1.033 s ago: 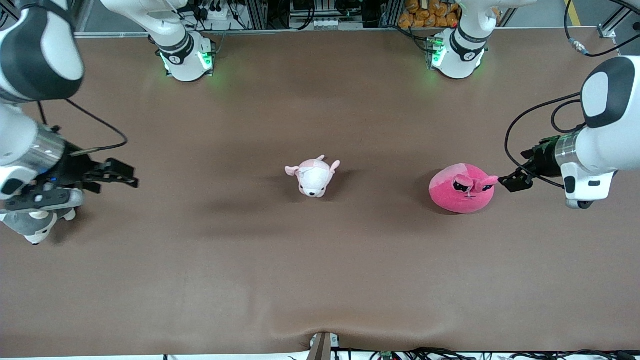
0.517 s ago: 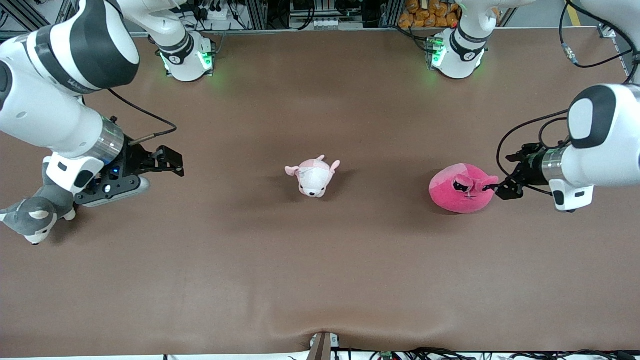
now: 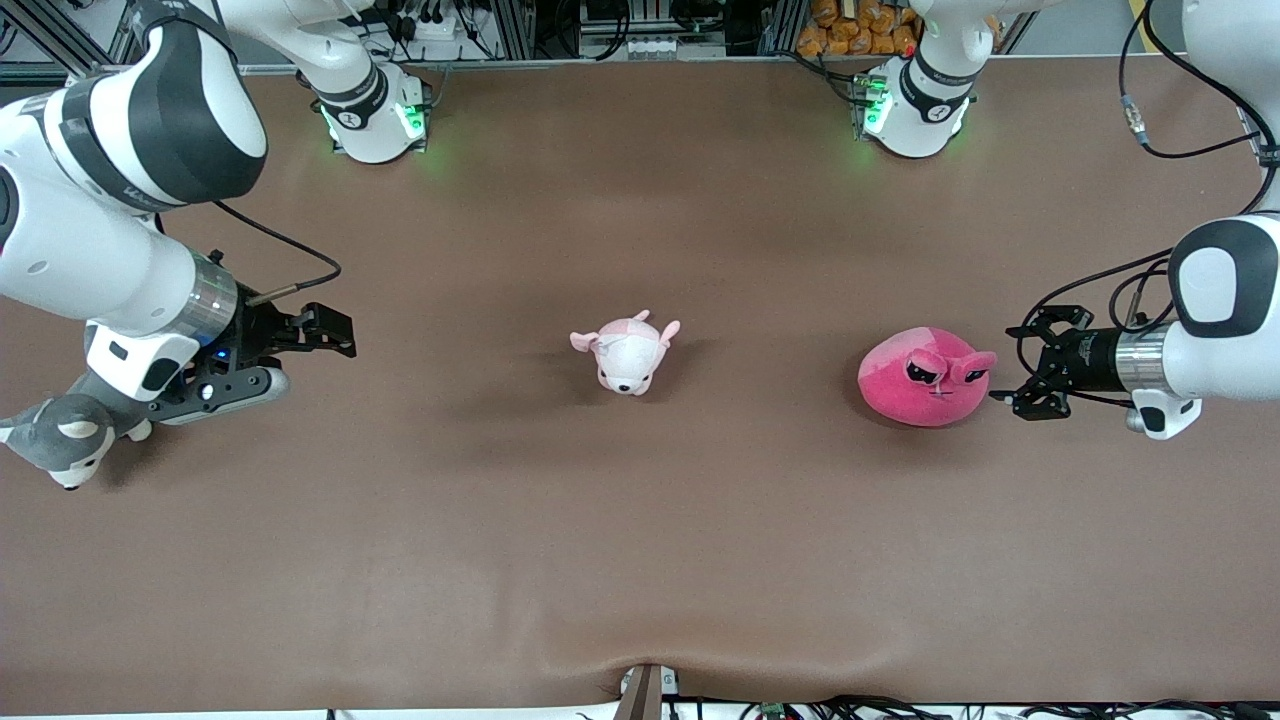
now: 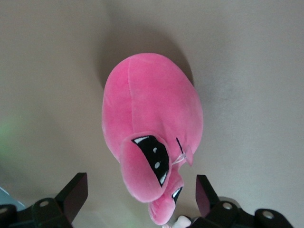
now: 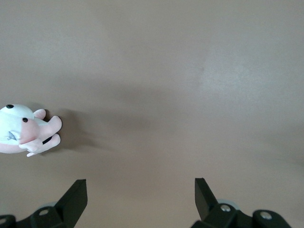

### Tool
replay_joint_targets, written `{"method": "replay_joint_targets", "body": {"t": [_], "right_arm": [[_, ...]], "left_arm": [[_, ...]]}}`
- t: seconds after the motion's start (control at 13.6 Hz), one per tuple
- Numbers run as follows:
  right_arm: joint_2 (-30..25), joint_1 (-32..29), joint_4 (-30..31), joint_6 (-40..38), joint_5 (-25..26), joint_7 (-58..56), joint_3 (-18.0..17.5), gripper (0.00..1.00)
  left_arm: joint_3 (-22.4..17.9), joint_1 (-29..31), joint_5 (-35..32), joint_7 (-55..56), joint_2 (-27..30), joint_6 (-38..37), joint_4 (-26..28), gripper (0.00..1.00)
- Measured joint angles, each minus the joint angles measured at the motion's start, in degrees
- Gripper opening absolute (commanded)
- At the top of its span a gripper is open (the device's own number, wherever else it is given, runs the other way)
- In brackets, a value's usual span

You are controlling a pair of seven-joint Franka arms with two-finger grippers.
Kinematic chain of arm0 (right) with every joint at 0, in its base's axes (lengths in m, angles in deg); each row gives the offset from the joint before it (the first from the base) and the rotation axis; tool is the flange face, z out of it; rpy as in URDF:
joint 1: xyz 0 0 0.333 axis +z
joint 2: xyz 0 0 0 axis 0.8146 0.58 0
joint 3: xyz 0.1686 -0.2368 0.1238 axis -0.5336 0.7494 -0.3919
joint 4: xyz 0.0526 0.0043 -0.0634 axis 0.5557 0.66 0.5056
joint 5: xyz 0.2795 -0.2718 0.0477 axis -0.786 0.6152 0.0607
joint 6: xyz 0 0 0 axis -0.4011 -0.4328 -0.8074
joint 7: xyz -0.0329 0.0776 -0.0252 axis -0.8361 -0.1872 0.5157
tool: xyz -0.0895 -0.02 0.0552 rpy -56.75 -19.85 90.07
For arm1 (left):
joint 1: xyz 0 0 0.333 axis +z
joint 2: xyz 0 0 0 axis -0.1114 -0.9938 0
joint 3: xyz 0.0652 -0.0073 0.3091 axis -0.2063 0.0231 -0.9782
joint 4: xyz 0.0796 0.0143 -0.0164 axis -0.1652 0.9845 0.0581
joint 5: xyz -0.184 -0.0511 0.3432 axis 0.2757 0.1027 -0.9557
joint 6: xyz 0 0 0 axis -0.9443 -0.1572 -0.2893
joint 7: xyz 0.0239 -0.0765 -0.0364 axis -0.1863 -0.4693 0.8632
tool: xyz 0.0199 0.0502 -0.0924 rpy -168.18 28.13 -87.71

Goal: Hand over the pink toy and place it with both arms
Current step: 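Lower the left gripper onto the pink plush and close on it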

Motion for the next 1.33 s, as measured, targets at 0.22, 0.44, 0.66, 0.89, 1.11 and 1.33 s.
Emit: {"method": "replay_joint_targets", "body": {"t": [0.22, 0.44, 0.66, 0.89, 1.11, 1.33], "right_arm": [[0.0, 0.9, 0.0, -2.2, -0.5, 0.0, -0.5, 1.00], [-0.1, 2.0, -0.2, -3.9, -1.7, -0.2, -0.8, 1.00], [-0.5, 2.7, -1.1, -5.8, -1.9, -3.5, -0.8, 1.00], [-0.7, 4.3, -1.3, -6.2, -2.3, -9.6, -1.2, 1.00], [-0.7, 8.4, -1.4, -6.1, -2.3, -12.4, -1.7, 1.00], [-0.8, 11.2, -1.7, -6.1, -2.3, -20.1, -2.7, 1.00]], "left_arm": [[0.0, 0.5, 3.3, 0.2, -0.8, 0.0, 1.2, 1.00], [0.0, 1.0, 4.2, 0.2, -2.0, 0.0, 1.6, 1.00], [0.0, 1.1, 4.3, 0.2, -3.2, 0.0, 1.6, 0.84], [0.0, 1.3, 4.4, 0.2, -3.5, 0.0, 1.6, 0.38], [0.2, 1.3, 4.4, 0.2, -3.5, 0.0, 1.5, 0.00], [0.6, 1.2, 4.4, -0.4, -3.4, 0.0, 0.6, 0.00]]}}
